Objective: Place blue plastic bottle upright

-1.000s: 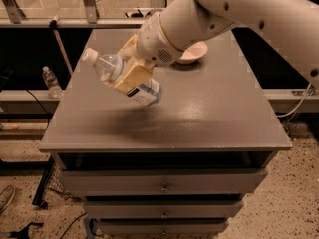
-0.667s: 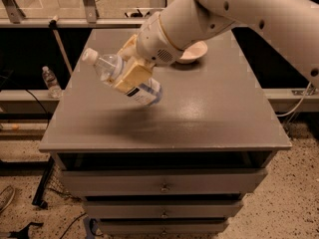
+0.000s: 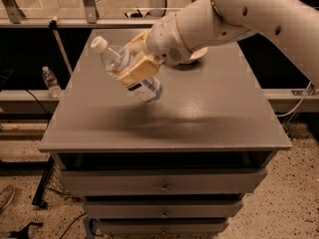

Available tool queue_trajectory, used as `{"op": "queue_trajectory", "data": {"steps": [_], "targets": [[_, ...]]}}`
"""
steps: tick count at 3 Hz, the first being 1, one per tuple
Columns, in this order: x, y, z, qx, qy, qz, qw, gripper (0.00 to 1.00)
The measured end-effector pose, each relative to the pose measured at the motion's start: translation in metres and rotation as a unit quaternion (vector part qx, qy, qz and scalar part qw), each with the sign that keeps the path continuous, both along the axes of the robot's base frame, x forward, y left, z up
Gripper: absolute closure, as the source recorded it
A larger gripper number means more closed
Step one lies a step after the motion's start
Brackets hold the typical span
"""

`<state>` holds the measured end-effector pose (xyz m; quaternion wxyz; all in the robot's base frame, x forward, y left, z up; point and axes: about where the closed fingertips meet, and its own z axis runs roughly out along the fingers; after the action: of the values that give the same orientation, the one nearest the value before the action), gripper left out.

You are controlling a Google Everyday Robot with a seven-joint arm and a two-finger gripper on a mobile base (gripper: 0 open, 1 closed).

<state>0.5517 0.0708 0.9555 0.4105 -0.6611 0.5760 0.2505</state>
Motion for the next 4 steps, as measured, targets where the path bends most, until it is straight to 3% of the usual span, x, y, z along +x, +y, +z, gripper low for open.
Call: {"op": "queue_trajectory", "data": {"steps": [1, 2, 4], "targets": [[0.009, -0.008, 0.0, 0.057, 0.016, -0.007, 0.9982, 1.0], [0.016, -0.017, -0.006, 0.111, 0.03, -0.02, 0.9931, 1.0], [0.026, -0.037, -0.014, 0.207, 0.027, -0.053, 0.9766, 1.0]]}}
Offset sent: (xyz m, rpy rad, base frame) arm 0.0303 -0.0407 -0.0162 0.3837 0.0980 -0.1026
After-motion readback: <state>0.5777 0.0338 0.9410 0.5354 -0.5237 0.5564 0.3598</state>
